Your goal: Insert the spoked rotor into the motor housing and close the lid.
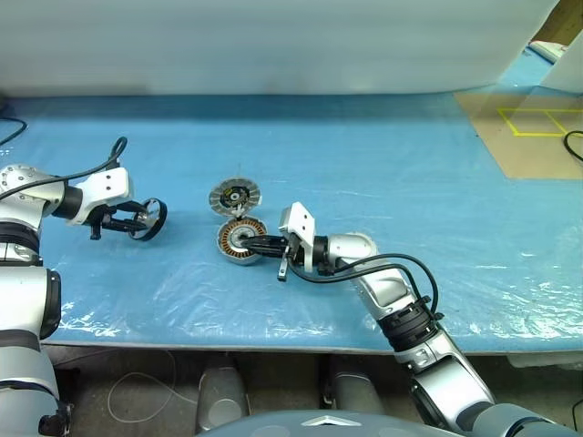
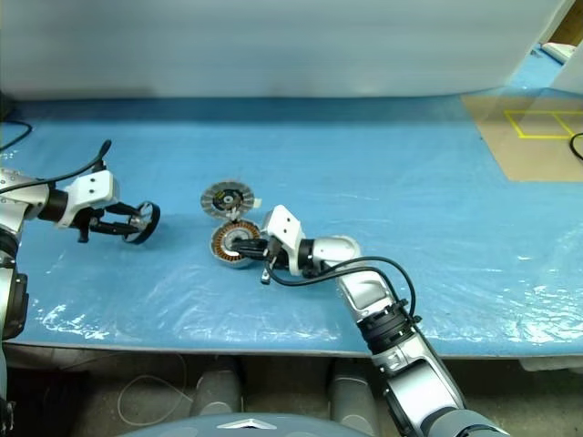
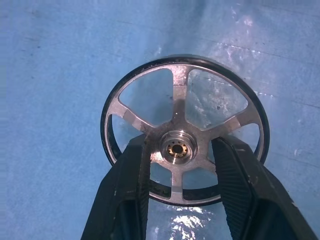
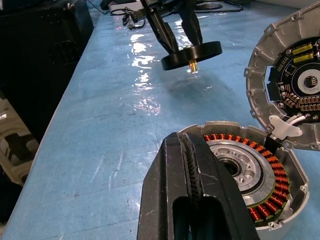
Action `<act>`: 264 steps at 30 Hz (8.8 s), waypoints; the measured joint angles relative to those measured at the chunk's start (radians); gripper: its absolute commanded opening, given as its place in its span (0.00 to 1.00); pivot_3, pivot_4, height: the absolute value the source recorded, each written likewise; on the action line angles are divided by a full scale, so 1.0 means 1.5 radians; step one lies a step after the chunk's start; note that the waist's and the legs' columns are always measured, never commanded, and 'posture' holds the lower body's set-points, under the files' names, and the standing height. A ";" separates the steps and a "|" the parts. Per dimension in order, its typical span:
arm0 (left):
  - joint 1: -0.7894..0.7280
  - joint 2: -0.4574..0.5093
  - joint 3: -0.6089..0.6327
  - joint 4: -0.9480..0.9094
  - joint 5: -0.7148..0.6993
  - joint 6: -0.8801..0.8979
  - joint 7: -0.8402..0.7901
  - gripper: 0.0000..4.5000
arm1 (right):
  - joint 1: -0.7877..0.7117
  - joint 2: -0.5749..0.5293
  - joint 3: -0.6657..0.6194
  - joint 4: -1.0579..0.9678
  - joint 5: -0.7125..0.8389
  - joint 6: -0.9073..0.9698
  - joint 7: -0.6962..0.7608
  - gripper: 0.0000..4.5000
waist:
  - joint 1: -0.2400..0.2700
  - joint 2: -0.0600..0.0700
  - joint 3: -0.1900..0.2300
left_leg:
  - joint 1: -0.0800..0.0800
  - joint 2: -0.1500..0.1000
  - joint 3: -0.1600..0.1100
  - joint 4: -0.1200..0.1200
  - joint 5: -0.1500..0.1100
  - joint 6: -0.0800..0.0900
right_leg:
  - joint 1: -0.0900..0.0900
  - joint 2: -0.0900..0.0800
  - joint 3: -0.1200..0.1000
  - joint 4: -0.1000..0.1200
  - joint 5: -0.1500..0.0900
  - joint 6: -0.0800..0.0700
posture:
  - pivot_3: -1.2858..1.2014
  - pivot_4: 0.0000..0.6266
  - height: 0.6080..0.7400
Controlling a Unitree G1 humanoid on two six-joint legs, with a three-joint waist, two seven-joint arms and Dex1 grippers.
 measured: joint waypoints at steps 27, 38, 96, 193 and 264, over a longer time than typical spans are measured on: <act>-0.044 -0.006 -0.180 -0.196 -0.238 0.157 -0.124 0.34 | -0.008 -0.050 -0.022 0.002 0.021 0.008 0.024 0.00 | 0.003 0.000 0.000 | 0.000 0.000 0.000 0.000 0.000 0.000 | 0.000 0.000 0.000 0.000 0.000 0.000 | 0.52 0.24 1.00; 0.022 0.054 -0.253 -0.363 -0.398 0.279 -0.124 0.34 | -0.010 -0.069 -0.031 0.013 0.021 -0.001 0.021 0.00 | 0.001 0.000 0.000 | 0.000 0.000 0.000 0.000 0.000 -0.001 | 0.000 0.000 0.000 0.000 0.000 0.000 | 0.52 0.24 1.00; 0.239 -0.116 -0.032 -0.569 -0.314 0.359 -0.019 0.34 | -0.024 -0.092 -0.042 0.059 0.018 -0.031 0.030 0.00 | -0.003 0.000 0.000 | 0.000 0.000 0.000 0.000 0.000 0.000 | 0.000 0.000 0.001 0.000 0.000 0.000 | 0.52 0.24 1.00; 0.220 -0.187 0.010 -0.641 -0.333 0.486 0.057 0.00 | -0.028 -0.095 -0.042 0.073 -0.002 -0.045 0.035 0.00 | -0.004 0.000 0.000 | -0.001 -0.001 0.000 -0.001 0.000 -0.001 | 0.000 0.000 0.002 -0.002 0.000 0.000 | 0.52 0.24 1.00; 0.219 -0.159 -0.025 -0.603 -0.299 0.488 -0.005 0.58 | -0.025 -0.095 -0.041 0.087 -0.014 -0.054 0.031 0.00 | -0.004 0.000 0.000 | -0.001 -0.001 0.000 -0.001 0.000 -0.001 | 0.000 0.000 0.002 -0.002 0.000 0.000 | 0.52 0.24 1.00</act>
